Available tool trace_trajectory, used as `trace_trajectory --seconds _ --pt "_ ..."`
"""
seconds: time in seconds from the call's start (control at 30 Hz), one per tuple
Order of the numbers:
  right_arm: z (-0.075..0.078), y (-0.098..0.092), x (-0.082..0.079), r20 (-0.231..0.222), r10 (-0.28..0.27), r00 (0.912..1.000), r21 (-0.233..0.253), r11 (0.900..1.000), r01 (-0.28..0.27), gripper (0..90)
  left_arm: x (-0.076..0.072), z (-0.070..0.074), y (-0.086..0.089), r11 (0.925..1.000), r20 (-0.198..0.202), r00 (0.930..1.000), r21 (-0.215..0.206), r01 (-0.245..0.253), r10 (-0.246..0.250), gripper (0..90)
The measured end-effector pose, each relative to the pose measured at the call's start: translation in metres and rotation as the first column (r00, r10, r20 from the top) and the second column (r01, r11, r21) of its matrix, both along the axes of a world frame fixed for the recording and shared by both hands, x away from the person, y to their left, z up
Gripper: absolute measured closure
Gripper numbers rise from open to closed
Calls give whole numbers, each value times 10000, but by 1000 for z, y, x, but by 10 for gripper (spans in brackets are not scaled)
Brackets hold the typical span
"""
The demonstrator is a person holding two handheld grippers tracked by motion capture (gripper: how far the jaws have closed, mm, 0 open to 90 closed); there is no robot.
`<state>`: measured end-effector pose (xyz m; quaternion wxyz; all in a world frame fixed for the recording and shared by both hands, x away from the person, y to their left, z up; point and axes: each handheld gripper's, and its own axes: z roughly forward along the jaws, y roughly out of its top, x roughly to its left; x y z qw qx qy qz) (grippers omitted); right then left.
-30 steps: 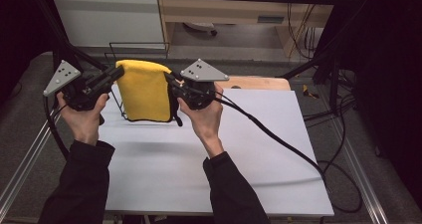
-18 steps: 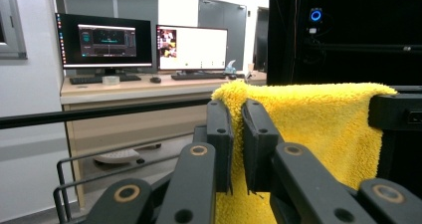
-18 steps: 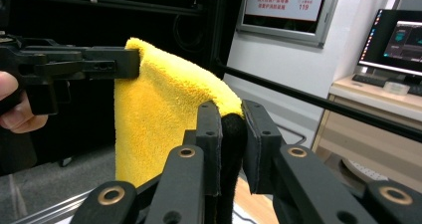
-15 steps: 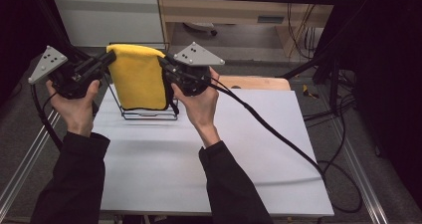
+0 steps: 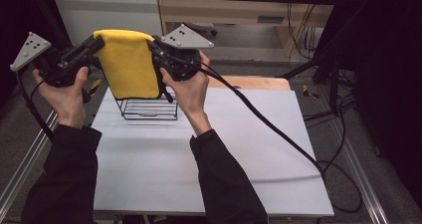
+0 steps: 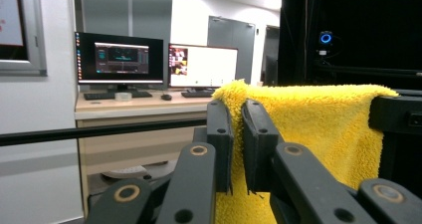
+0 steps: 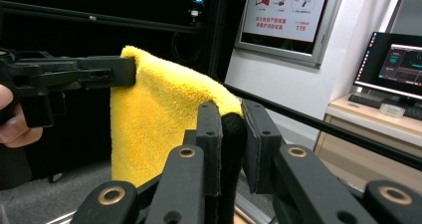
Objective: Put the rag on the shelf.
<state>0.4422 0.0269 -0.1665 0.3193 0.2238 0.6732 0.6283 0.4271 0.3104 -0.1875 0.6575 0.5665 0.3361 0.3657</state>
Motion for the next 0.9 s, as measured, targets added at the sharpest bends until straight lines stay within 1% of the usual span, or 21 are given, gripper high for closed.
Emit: trace_trajectory --seconds 0.17,0.2,0.3,0.4,0.5,0.57,0.67,0.77,0.9 --pt "10 6 5 156 -8 9999 -34 10000 9 795 3 6 4 9999 122 9999 -68 -104 105 831" --pt "12 8 6 183 -11 9998 -36 10000 11 795 4 10 6 9998 157 9997 -62 -175 176 831" --pt "17 13 9 235 -9 9997 -65 10000 10 795 6 14 10 9996 182 9995 -79 -267 268 831" --pt "21 16 11 294 6 9996 -102 9999 -3 795 8 18 13 9994 209 9993 -183 -297 301 831" --pt "25 19 14 335 -2 9994 -128 9999 6 795 10 22 15 9993 278 9990 -124 -358 362 831" --pt "28 21 15 374 -11 9993 -140 9999 16 795 13 25 16 9992 310 9989 -174 -350 355 831" --pt "33 23 18 422 -39 9991 -136 9999 44 795 18 29 18 9990 324 9991 -357 -275 287 831" --pt "40 24 22 509 -111 9986 -152 9998 119 795 22 34 17 9990 437 9985 -324 -322 336 831" --pt "49 24 27 561 -178 9983 -35 9998 180 795 27 42 17 9988 514 9983 -418 -264 286 831"
